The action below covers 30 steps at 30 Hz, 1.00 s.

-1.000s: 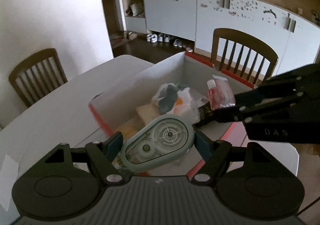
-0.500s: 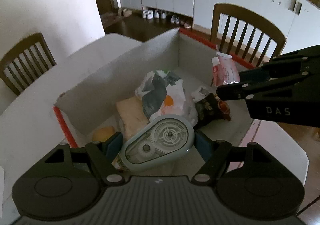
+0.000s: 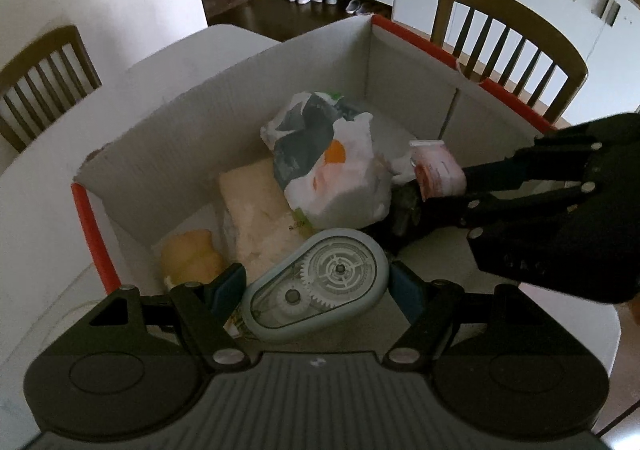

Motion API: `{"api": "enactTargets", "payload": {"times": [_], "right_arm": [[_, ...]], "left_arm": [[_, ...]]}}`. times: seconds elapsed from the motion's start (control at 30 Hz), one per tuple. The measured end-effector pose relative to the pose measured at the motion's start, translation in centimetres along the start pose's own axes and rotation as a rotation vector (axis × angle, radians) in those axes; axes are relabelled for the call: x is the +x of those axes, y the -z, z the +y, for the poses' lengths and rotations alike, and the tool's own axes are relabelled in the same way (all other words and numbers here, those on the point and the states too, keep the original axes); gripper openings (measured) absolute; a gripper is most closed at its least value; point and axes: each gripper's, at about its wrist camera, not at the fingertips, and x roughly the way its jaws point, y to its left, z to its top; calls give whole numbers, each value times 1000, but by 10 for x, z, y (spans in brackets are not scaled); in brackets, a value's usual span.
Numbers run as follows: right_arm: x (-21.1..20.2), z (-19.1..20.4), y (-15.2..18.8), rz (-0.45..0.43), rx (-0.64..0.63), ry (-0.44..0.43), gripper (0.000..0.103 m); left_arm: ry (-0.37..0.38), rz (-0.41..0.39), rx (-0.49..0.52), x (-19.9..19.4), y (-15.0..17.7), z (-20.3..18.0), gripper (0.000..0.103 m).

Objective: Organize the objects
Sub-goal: 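Open both tools to release the tape dispenser and pink packet into the box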

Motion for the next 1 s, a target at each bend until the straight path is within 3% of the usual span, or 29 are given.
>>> {"api": "enactTargets", "payload": {"times": [0.2,0.53,1.0], "right_arm": [[6,-2,-1,21,-1,-10,29],[-10,-9,2,-4,21,-26,35],[-63,3,3,-109,7,-50,42]], "left_arm": [[42,37,-81,7,0,12,78],[93,-40,-122,-7,9,20,77],[110,-174,-153,-51,25,23,77]]}}
